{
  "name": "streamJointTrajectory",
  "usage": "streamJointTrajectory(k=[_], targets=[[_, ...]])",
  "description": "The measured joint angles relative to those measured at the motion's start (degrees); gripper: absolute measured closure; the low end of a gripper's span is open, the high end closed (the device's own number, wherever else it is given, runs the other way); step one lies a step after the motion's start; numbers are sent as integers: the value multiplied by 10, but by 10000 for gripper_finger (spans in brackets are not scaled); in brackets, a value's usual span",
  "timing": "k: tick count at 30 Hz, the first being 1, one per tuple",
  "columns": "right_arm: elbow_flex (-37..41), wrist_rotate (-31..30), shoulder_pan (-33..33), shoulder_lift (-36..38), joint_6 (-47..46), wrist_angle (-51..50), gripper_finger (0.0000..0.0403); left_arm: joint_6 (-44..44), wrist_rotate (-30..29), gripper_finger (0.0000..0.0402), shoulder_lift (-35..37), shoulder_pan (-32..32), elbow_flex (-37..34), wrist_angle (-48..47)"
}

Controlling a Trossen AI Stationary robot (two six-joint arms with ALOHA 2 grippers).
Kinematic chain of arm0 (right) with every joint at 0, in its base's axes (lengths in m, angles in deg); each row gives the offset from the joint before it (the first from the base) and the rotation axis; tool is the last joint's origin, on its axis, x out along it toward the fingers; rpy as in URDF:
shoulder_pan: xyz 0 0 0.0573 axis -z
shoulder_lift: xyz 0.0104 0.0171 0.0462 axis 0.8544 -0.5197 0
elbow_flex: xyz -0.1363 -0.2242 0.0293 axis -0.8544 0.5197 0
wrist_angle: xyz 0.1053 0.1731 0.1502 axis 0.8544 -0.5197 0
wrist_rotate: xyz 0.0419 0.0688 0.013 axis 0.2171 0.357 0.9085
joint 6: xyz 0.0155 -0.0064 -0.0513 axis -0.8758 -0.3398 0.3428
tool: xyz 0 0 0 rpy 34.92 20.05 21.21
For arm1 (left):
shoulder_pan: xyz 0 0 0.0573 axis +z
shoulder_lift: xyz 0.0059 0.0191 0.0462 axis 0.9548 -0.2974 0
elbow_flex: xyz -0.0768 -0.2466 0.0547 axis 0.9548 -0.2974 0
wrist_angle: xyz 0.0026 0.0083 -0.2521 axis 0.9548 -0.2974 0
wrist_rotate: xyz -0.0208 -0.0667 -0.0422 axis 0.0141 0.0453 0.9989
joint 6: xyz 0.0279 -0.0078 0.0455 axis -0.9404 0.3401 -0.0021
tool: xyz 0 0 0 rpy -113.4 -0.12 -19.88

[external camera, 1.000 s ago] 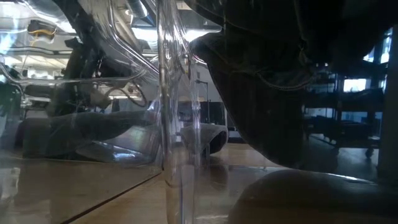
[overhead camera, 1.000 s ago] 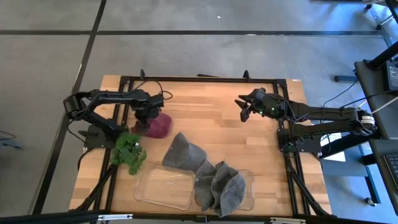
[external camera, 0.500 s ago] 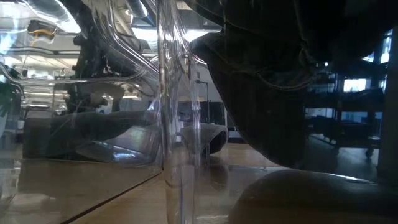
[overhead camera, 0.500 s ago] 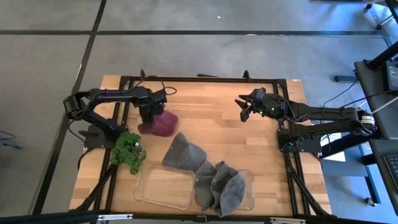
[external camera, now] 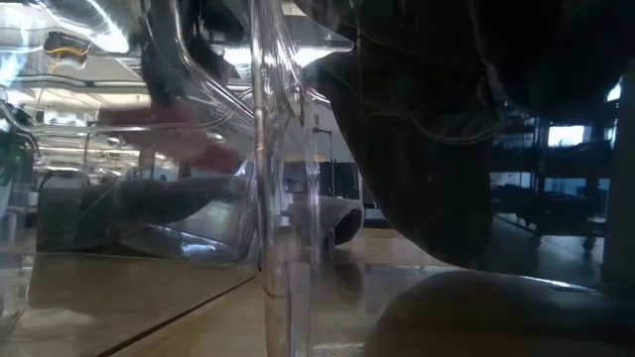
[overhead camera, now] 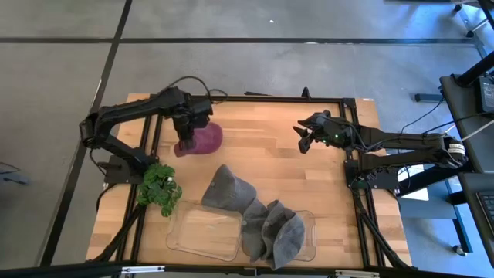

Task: Pick & Place hat
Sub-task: Put the red cap into the left transparent bin

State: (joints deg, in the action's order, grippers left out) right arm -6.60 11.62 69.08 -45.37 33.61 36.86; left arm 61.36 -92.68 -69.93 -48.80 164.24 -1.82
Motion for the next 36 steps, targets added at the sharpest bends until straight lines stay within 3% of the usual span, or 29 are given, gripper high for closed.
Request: streamJointTrajectory(k=[6, 11, 18, 23, 30, 36], targets=[[0, 3, 0, 0, -14, -55, 253, 91, 8, 397, 1, -99, 139, -75], [0, 67, 0, 0, -48, -52, 253, 193, 49, 398, 3, -220, 205, -72], [0, 183, -2, 0, -64, -51, 253, 379, 70, 398, -3, -419, 217, -74], [0, 190, -2, 0, -75, -51, 253, 487, 85, 398, -44, -523, 217, -73], [0, 188, -2, 0, -57, -51, 253, 550, 174, 398, -130, -591, 216, -72], [0, 188, -2, 0, -61, -51, 253, 572, 174, 398, -186, -595, 216, -72]])
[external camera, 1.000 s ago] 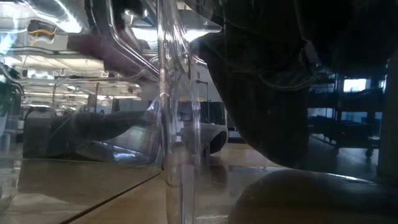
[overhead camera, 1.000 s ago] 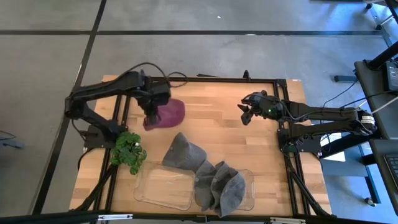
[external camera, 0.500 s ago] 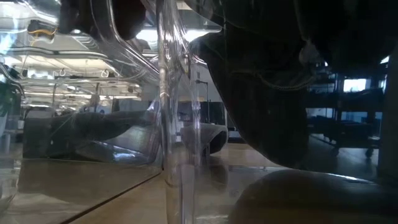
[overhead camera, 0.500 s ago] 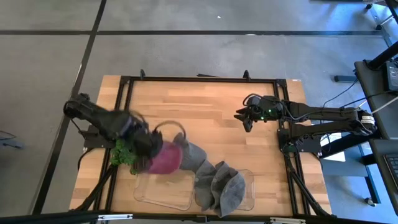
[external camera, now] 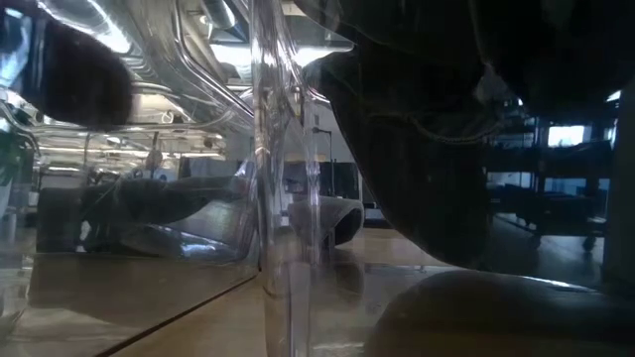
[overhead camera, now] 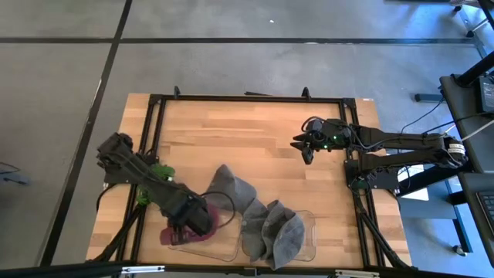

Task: Pick & Place hat
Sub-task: Put the red cap into the left transparent bin

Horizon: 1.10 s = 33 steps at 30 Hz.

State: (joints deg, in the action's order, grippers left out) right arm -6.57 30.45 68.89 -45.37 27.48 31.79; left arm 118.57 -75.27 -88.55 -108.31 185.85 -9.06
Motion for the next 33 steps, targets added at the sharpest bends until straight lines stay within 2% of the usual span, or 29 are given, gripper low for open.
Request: streamJointTrajectory(k=[7, 14, 28, 33], targets=[[0, 0, 0, 0, 0, 0, 253, -26, 28, 398, -41, 0, 0, 0], [0, 0, 0, 0, 1, -1, 253, -30, 30, 398, -39, -17, 0, 0], [0, -5, 0, 0, 1, -4, 253, -4, -4, 398, -28, -30, 69, 0], [0, -5, 0, 0, 1, -4, 253, -4, -4, 398, -28, -30, 73, 0]])
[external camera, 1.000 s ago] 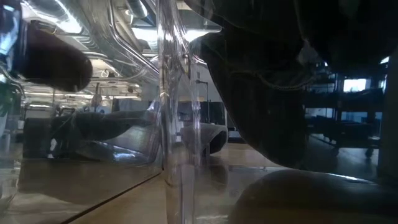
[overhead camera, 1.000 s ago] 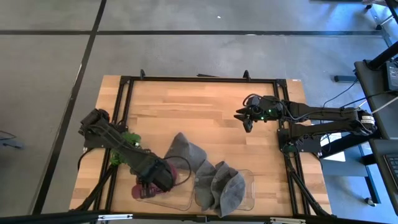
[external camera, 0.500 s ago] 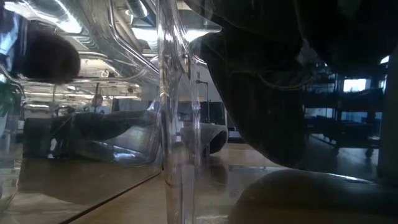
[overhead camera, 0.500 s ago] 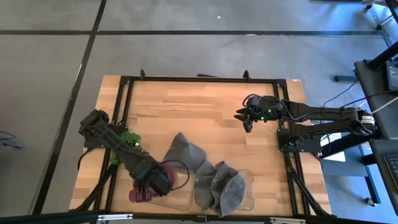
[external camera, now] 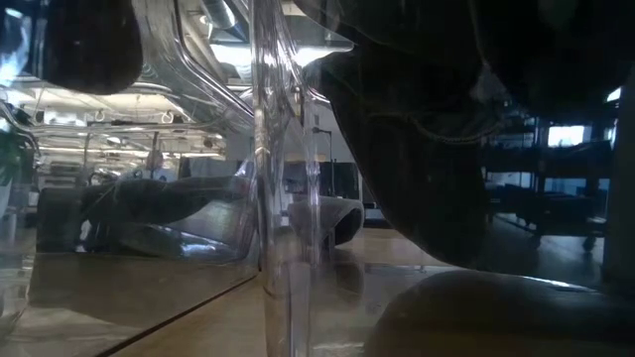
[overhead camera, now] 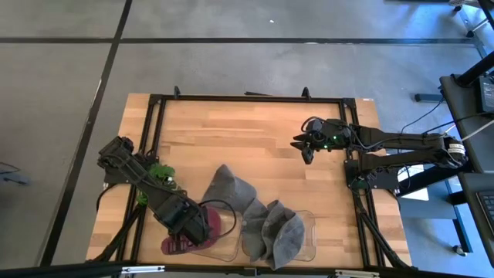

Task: Pick & Place hat
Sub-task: Put the red cap into the left transparent bin

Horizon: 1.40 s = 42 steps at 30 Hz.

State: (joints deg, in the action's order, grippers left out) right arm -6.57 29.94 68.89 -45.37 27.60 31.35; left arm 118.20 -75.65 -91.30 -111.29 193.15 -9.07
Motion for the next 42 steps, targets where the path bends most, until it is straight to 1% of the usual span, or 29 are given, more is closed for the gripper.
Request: streamJointTrajectory(k=[4, 12, 14, 17, 22, 26, 32, 39, 42], targets=[[0, 0, 0, 0, 0, 0, 253, -5, -1, 398, -8, 0, -2, 1], [16, 0, 0, -3, -14, -3, 253, -57, -1, 398, -31, -6, -7, 0], [25, 0, 0, -3, -17, 1, 253, -60, -13, 398, -32, -8, -7, 0], [40, 0, 0, -3, -20, 5, 253, -44, -48, 398, -32, -8, -7, 0], [51, 0, 0, -3, -38, 20, 253, -37, -53, 398, -32, 0, -7, 0], [51, 0, 0, -3, -34, 23, 253, -36, -32, 398, -32, 4, -7, 0], [51, 0, 0, -3, -31, 23, 253, -56, -20, 398, -41, -1, -7, 0], [51, 0, 0, -3, -28, 22, 253, -103, 63, 398, -70, 2, -7, 0], [51, 0, 0, -3, -28, 22, 253, -102, 68, 398, -68, 2, -7, 0]])
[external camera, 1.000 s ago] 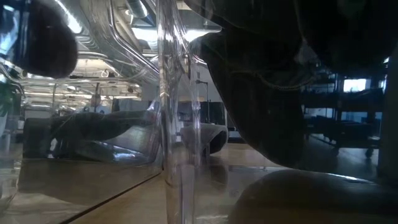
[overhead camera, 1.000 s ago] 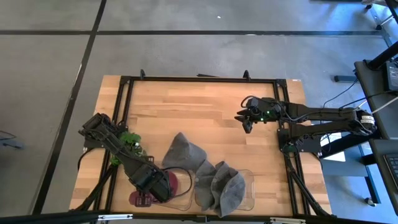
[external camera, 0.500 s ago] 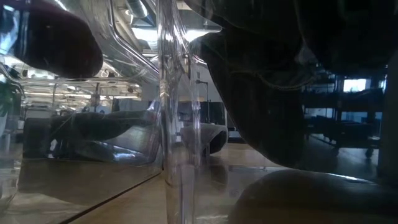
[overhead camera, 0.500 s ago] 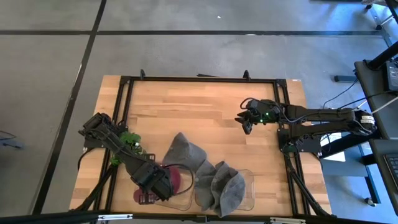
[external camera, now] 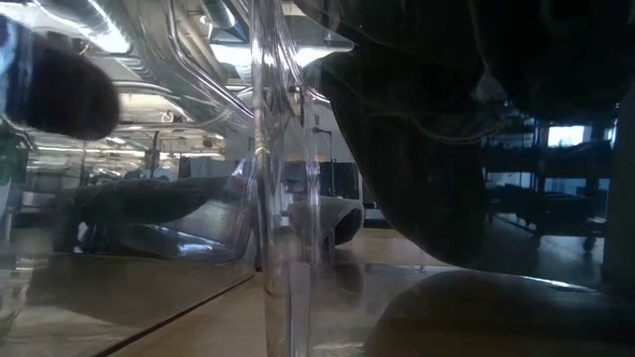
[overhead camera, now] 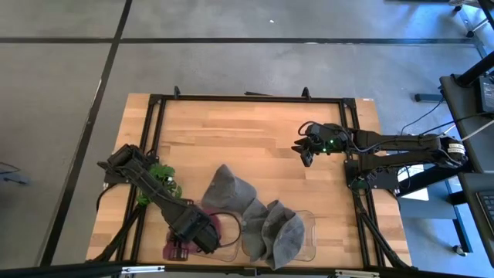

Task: Pick & Place hat
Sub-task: Put the red cap into the left transparent bin

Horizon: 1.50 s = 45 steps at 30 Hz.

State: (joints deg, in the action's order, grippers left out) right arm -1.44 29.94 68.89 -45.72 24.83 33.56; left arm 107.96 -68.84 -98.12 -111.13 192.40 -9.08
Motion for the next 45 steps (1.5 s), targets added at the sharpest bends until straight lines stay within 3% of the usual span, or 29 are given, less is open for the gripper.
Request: streamJointTrajectory(k=[4, 12, 19, 29, 36, 45], targets=[[0, 0, 0, 0, 0, 0, 253, 10, -7, 398, 8, -2, 0, 0], [0, 0, 0, 0, -1, 0, 253, -24, -77, 398, 7, 5, 0, 0], [0, 0, 0, 0, -2, 0, 253, -36, -64, 395, 7, 6, 0, 0], [0, 0, 0, 0, -2, 0, 253, -35, -64, 359, 7, 2, 0, 0], [0, 0, 0, 0, -2, 0, 253, -33, -32, 355, 10, 2, 0, 0], [0, 0, 0, 0, -2, 0, 253, 45, -37, 355, 73, 8, 0, 0]])
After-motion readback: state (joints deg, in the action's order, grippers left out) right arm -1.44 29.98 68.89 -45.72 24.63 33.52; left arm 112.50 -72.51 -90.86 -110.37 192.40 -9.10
